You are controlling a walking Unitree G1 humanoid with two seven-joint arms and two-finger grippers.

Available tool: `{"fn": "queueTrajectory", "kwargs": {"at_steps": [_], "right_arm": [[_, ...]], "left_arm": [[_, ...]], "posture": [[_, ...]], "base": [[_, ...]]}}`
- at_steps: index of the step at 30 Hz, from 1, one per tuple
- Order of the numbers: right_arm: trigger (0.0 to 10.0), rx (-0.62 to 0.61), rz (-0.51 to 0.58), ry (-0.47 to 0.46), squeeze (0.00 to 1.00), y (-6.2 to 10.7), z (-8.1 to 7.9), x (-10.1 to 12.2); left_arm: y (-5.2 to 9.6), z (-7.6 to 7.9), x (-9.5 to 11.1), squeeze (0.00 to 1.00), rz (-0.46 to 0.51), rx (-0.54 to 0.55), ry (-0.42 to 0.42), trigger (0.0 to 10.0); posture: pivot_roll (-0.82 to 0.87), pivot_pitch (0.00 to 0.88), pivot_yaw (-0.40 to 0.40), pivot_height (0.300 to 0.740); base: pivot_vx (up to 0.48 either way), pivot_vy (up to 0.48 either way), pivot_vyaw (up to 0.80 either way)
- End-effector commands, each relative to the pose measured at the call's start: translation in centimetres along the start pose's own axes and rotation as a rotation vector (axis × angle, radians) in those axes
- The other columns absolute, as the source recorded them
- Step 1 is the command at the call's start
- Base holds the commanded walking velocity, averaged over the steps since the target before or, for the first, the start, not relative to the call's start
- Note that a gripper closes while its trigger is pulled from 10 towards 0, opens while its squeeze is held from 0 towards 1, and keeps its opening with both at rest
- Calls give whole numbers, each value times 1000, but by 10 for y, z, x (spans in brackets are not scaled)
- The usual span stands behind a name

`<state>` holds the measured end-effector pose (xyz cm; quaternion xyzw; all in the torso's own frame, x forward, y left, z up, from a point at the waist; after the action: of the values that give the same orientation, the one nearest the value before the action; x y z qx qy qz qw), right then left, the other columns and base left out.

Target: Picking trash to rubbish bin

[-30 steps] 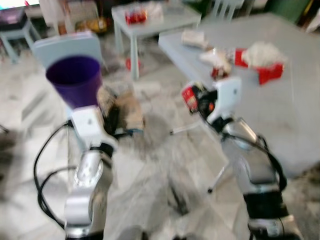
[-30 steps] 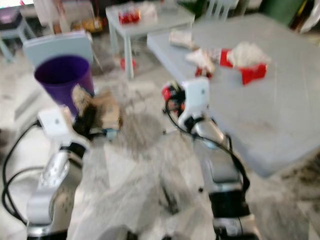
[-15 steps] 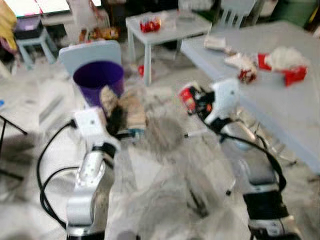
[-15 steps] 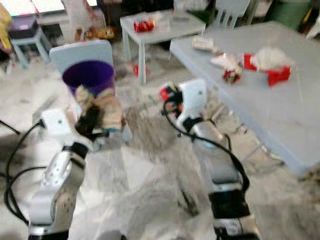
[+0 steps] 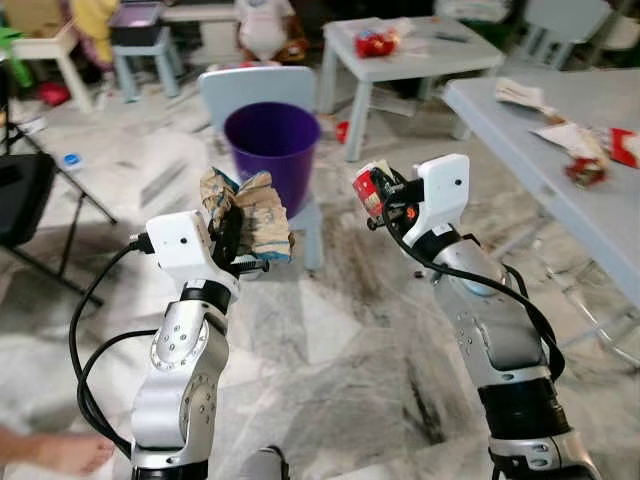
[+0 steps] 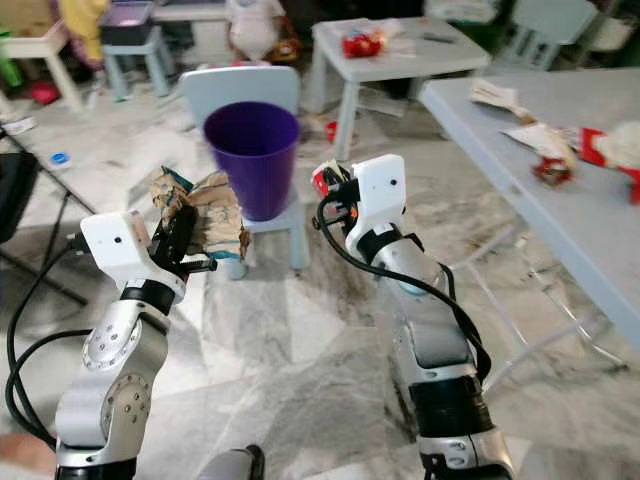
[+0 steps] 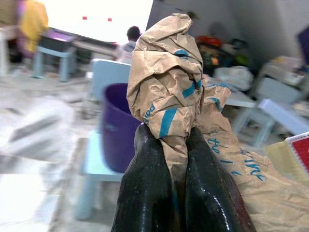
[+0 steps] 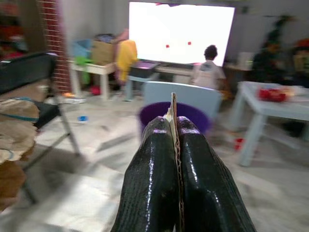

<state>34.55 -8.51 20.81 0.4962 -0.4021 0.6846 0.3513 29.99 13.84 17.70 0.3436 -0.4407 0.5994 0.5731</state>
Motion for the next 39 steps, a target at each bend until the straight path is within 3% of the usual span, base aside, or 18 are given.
{"fn": "queueTrajectory", "kwargs": {"at_steps": [1, 13, 39], "right_arm": [[10000, -15, 16, 16, 0, 1, 5, 5], [10000, -22, 26, 9, 0, 1, 6, 7], [10000, -1, 32, 21, 0, 0, 2, 8]], "left_arm": [[-2, 4, 0, 0, 5, -7, -1, 0], [-3, 5, -1, 0, 10, -23, -9, 0], [-3, 5, -5, 0, -1, -28, -9, 0]], "posture": [[109, 129, -57, 740], [107, 131, -57, 740], [102, 115, -62, 740]], "base": [[0, 0, 800], [0, 0, 200], [333, 0, 0]]}}
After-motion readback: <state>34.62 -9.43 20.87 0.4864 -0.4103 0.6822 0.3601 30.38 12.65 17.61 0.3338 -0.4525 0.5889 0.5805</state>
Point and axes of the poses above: a point about 5 cm out from each wrist's last joint towards the gripper, its own y axis pointing back from the gripper into the wrist, its own x axis along the axis of the wrist's last joint, z = x × y, the point moved 2 cm from there along -y, pointing out of the wrist towards the gripper, and after that the axes turned 9 degrees about y, right-handed, at the moved point
